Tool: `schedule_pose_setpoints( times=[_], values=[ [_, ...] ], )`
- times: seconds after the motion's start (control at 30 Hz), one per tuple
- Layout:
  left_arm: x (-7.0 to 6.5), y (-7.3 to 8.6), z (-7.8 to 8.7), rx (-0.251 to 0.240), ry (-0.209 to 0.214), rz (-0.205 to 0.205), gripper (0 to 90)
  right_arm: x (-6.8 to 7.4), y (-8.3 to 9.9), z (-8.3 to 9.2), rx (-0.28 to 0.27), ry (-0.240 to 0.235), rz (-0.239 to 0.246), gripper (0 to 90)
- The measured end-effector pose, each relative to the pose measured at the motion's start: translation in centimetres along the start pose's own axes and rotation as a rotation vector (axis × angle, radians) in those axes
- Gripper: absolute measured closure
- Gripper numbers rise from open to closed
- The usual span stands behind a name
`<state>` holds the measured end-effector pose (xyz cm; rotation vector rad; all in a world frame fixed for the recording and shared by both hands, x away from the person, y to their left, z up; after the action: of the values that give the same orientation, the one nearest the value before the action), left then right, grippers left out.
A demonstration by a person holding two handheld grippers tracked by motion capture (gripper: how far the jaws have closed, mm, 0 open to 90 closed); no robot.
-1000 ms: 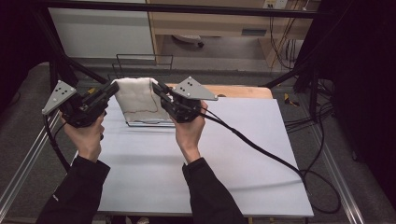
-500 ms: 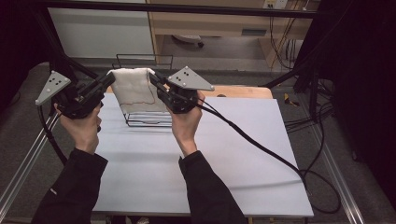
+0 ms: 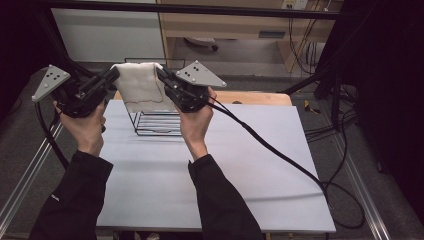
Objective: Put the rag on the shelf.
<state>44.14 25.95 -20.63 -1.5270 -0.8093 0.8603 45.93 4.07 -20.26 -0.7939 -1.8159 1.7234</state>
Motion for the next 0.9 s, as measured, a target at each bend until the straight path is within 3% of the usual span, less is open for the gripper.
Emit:
schedule_pose_setpoints(
  times=[0.67, 0.9],
  values=[
    [0.9, -2.6, -1.3, -0.031, -0.021, -0.019, 82.5, -0.6, -2.3, -1.9, -0.032, 0.02, 0.023, 82.9],
    [1.4, -2.6, -2.1, -0.025, -0.023, -0.017, 82.5, -1.1, -2.4, -2.6, -0.029, 0.029, 0.02, 82.9]
  ],
)
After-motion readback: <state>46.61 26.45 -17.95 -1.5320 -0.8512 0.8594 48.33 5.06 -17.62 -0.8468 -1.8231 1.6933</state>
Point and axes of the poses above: each handheld gripper's, and its own axes: z roughly backward along the jaws, y roughly out of its underside, x roughly to its left, the point moved 4 cm from there along -z, roughly forward along the jaws, and after that the axes turned 1 degree about -z, right-handed, at the moved point
